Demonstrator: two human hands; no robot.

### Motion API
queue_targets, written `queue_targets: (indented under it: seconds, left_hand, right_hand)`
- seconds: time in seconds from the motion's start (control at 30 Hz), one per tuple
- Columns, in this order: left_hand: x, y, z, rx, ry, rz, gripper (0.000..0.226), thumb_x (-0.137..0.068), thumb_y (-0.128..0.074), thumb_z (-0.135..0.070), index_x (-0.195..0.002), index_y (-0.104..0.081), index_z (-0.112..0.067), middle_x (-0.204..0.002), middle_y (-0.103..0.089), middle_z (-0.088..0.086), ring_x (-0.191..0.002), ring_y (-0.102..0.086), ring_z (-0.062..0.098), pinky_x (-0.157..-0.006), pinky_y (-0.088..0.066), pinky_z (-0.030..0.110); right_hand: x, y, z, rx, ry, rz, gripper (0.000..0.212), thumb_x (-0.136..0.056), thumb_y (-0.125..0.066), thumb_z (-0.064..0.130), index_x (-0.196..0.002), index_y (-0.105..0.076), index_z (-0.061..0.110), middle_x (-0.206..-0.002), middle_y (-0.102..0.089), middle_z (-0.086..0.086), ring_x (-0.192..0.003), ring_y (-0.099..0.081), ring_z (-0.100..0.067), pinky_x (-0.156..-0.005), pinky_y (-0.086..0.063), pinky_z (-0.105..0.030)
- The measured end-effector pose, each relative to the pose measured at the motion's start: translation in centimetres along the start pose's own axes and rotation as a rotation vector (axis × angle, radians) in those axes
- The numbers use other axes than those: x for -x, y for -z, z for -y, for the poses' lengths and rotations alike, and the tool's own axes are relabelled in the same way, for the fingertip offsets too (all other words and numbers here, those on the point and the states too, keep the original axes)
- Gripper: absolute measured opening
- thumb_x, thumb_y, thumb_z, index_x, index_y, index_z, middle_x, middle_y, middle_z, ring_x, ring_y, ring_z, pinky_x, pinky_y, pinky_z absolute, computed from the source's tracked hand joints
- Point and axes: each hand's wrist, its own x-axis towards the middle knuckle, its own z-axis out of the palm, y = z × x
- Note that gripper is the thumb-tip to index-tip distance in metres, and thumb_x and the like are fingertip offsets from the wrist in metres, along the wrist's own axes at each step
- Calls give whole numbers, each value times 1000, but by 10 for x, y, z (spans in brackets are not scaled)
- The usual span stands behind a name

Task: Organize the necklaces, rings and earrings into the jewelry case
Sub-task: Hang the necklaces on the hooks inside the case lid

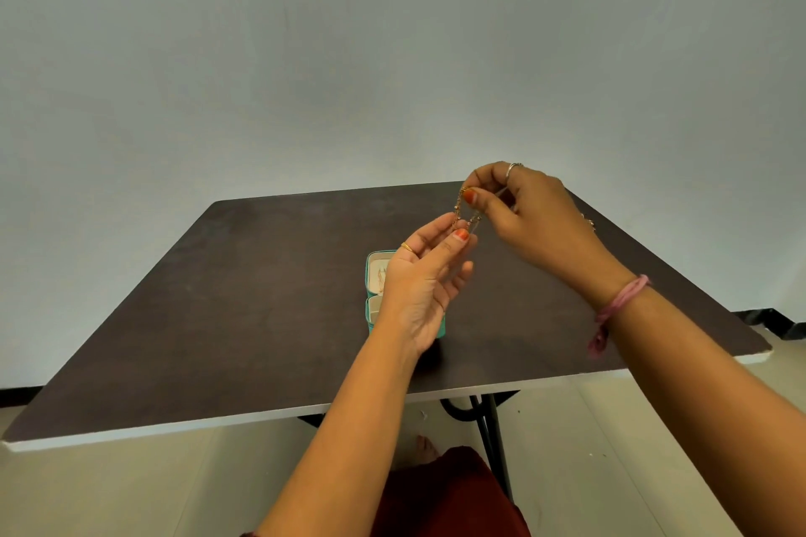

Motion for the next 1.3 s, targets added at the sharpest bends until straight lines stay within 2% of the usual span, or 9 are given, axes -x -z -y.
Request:
queue_targets:
  seconds: [0.23,0.37,0.47,0.53,0.67,0.77,1.1,1.23,1.3]
  left_hand:
    - [-19,32,-11,-374,49,19,33,-85,-66,-4,-116,-63,-14,-109,-71,0,-95,-67,13,-80,-51,28]
    - [-41,69,-21,-599,-65,-186,27,-88,-62,-5,-112,-62,-17,-106,-69,-1,-94,-66,11,-79,-51,28]
    - [-62,109,-21,-879,-204,-452,19,-91,-58,-18,-109,-58,-22,-108,-62,-6,-100,-60,11,-82,-50,26]
    - [-68,134,-12,-1023,-163,-533,19,-92,-56,-30,-109,-58,-21,-110,-60,-3,-102,-56,14,-86,-45,28]
    - [-69,156,11,-1278,-98,-472,42,-90,-45,-60,-102,-64,-24,-99,-65,-7,-96,-57,13,-81,-49,34]
    - [-72,155,13,-1329,-63,-454,42,-85,-41,-71,-93,-59,-34,-89,-62,-14,-99,-53,12,-79,-49,35]
    - [-71,151,11,-1349,-82,-464,17,-82,-58,-39,-93,-67,-29,-77,-60,-18,-92,-60,13,-82,-53,37]
    - [-70,152,10,-1433,-122,-414,20,-89,-50,-33,-88,-64,-20,-95,-64,0,-86,-60,20,-75,-49,36]
    - [-71,155,11,-1445,-129,-400,27,-91,-46,-32,-98,-66,-14,-101,-59,1,-85,-56,21,-70,-41,32]
  right_hand:
    - [-20,-17,-8,87,25,66,8,-95,-55,17,-96,-61,21,-77,-52,21,-65,-49,6,-58,-33,0]
    - [-28,-25,-14,136,40,105,10,-95,-55,16,-98,-64,20,-83,-58,13,-67,-49,7,-61,-33,-5]
    - [-31,-30,-20,173,48,132,11,-94,-55,16,-98,-65,19,-84,-59,12,-69,-50,6,-64,-37,-14]
    - [-33,-35,-24,189,45,145,11,-94,-55,17,-98,-66,20,-83,-59,14,-68,-50,6,-67,-38,-19]
    - [-36,-50,-33,217,49,166,12,-94,-55,18,-97,-66,22,-85,-63,12,-68,-50,5,-68,-38,-21]
    - [-38,-63,-40,234,48,168,12,-94,-55,19,-99,-66,21,-87,-63,11,-70,-51,1,-68,-38,-20]
    - [-43,-104,-61,300,36,202,14,-95,-53,21,-99,-67,20,-95,-67,4,-85,-57,-11,-72,-52,-30]
    - [-44,-115,-67,321,33,236,15,-96,-52,21,-100,-67,19,-99,-68,2,-89,-59,-15,-74,-53,-34]
    - [-44,-118,-69,345,36,255,17,-96,-52,22,-103,-67,18,-102,-67,1,-89,-58,-14,-74,-52,-32]
